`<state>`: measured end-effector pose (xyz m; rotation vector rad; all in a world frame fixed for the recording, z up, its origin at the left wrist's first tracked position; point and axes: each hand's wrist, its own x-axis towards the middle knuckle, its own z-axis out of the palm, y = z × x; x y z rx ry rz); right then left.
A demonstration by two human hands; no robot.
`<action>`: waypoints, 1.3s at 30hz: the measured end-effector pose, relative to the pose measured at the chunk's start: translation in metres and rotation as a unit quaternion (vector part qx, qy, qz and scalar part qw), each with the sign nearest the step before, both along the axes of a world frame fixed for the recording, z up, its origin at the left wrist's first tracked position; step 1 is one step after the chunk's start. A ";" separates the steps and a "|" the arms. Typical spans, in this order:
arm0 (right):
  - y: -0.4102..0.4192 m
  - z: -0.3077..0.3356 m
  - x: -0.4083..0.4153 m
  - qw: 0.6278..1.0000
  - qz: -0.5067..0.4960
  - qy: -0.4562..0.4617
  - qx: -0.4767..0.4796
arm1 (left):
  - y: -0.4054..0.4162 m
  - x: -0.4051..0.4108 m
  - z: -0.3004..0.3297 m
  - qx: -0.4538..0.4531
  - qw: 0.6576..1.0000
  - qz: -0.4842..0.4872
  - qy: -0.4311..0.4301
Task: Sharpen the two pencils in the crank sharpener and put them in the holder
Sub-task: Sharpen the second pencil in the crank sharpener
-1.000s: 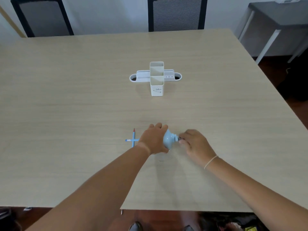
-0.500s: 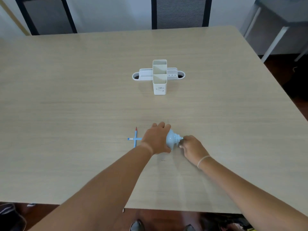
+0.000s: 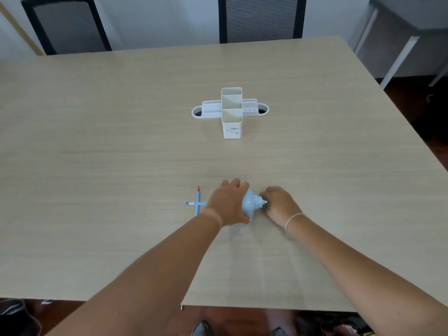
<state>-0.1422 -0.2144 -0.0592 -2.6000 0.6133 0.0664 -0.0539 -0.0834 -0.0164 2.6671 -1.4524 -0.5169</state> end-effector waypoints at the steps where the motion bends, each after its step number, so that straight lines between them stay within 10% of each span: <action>1: 0.005 -0.005 -0.009 1.000 0.008 0.005 -0.001 | 0.000 0.000 0.000 0.000 1.000 0.000 0.000; 12: 0.014 0.037 -0.041 0.977 0.044 -0.207 -0.016 | 0.000 0.000 0.001 0.002 1.000 -0.010 0.004; 23: 0.012 -0.008 -0.028 0.999 0.040 -0.006 0.006 | -0.001 0.000 -0.001 -0.003 1.000 -0.003 0.002; 39: 0.010 0.058 -0.032 0.993 0.036 -0.111 -0.024 | 0.000 -0.001 0.001 -0.005 1.000 -0.006 -0.003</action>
